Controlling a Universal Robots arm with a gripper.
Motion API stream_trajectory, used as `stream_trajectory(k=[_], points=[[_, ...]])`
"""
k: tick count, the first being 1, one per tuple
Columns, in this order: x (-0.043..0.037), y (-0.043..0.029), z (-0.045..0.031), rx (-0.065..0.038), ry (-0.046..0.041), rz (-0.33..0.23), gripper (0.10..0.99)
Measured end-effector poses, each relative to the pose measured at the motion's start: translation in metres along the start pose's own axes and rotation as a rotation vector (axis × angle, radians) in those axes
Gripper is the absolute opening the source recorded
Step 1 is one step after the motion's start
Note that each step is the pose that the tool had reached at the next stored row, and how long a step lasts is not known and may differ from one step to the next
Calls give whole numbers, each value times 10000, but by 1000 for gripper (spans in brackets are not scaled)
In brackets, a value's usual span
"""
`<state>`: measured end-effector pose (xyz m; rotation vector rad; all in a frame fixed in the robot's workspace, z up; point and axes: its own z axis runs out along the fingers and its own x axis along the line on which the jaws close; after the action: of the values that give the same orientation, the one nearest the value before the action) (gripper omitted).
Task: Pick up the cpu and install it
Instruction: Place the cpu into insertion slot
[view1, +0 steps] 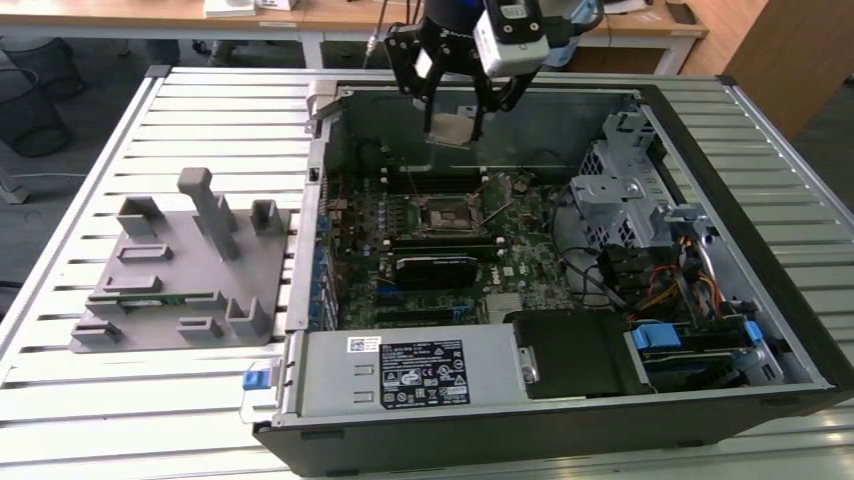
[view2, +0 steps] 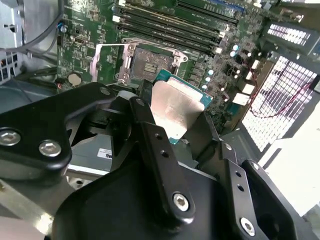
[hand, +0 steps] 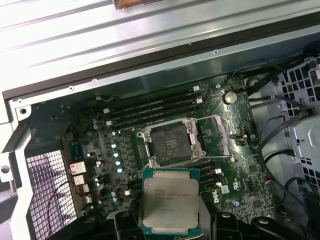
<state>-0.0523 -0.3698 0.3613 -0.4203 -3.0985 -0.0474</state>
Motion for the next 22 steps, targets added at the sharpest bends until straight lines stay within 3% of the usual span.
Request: stream_trajectory(k=[22], points=[[5,24,22,-32,-92,2961,533]])
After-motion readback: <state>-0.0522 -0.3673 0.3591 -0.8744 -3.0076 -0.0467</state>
